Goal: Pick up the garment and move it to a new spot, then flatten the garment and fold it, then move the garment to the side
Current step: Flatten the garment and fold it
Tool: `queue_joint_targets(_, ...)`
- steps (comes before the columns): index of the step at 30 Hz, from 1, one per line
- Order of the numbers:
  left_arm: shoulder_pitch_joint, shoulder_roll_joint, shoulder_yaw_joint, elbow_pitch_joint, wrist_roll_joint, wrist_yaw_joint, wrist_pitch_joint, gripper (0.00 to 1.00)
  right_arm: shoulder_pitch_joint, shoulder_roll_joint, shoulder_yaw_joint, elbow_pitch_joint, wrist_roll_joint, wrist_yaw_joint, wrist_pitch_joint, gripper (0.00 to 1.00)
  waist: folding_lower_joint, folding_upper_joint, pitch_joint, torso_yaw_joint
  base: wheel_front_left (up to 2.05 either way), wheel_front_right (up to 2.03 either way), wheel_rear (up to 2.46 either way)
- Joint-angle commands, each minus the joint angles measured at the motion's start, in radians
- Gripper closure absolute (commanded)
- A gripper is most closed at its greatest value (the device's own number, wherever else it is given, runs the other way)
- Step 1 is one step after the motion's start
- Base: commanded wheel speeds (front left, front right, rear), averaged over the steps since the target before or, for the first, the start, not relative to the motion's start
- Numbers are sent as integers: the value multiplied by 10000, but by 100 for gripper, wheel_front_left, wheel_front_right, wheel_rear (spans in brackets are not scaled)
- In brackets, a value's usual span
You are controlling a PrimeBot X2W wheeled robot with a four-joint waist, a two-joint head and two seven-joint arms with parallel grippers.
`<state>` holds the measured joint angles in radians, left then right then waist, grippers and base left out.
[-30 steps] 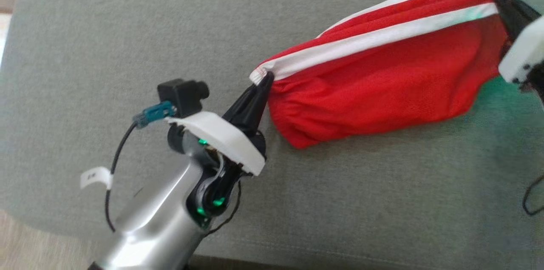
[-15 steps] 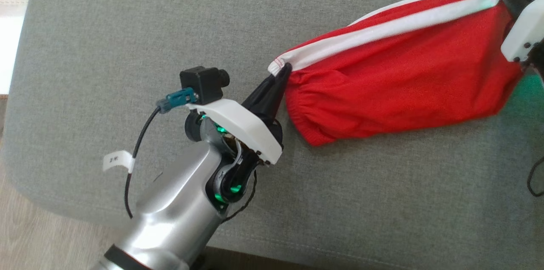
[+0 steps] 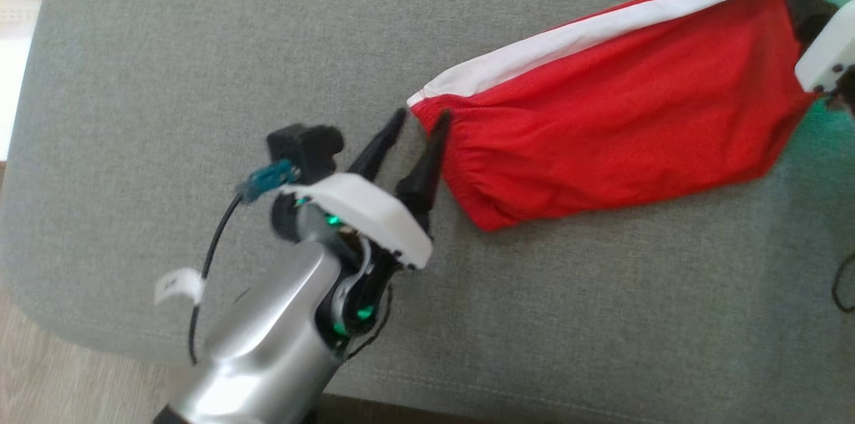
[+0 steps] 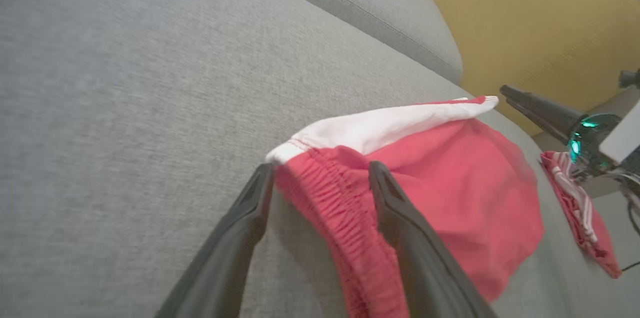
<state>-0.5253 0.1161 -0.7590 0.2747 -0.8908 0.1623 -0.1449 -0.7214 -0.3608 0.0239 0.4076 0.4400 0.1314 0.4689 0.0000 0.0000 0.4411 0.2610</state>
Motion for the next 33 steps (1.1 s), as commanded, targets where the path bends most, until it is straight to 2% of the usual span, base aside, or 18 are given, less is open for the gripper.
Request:
queue_joint_targets(1, 92, 370, 401, -460, 228, 230, -280, 0, 243, -227, 241, -458, 12, -7, 152, 0, 0, 0, -84, -75, 0, 0, 0)
queue_joint_targets(6, 686, 806, 429, -1264, 1277, 1109, -915, 0, 916, -586, 398, -771, 18, -7, 929, 0, 0, 0, -239, -158, 0, 0, 0)
queue_joint_targets(12, 1250, 769, 687, -2154, 2742, 1679, -1156, 0, 1072, -349, 64, -626, -226, -7, 1486, 0, 0, 0, -181, -44, 0, 0, 0)
queue_joint_targets(15, 1488, 453, 1044, -2651, 3656, 1660, -1164, 0, 956, -132, -95, -284, -459, -7, 1749, 0, 0, 0, -127, 63, 0, 0, 0)
queue_joint_targets(19, 1912, 49, 1425, -2939, 4616, 1332, -1166, 0, 870, 229, -52, 149, -518, -7, 2154, 0, 0, 0, -137, 179, 0, 0, 0)
queue_joint_targets(20, 1999, -32, 1506, -2947, 4798, 1216, -1166, 0, 856, 298, -1, 181, -435, -7, 2162, 55, 0, 0, -147, 198, 0, 0, 0)
queue_joint_targets(21, 2087, -109, 1591, -2934, 4944, 1106, -1167, 0, 852, 375, -9, 225, -309, -7, 2171, 100, 0, 0, -165, 208, 0, 0, 0)
queue_joint_targets(27, 2588, -352, 2227, -2791, 5422, 638, -1167, 0, 1077, 447, 7, 119, 326, -7, 2135, 100, 0, 0, -487, 5, 0, 0, 0)
queue_joint_targets(33, 3354, -426, 2880, -2754, 6114, 90, -1168, 0, 1587, 115, -1004, -86, 867, -7, 1748, 100, 0, 0, -1027, -398, 0, 0, 0)
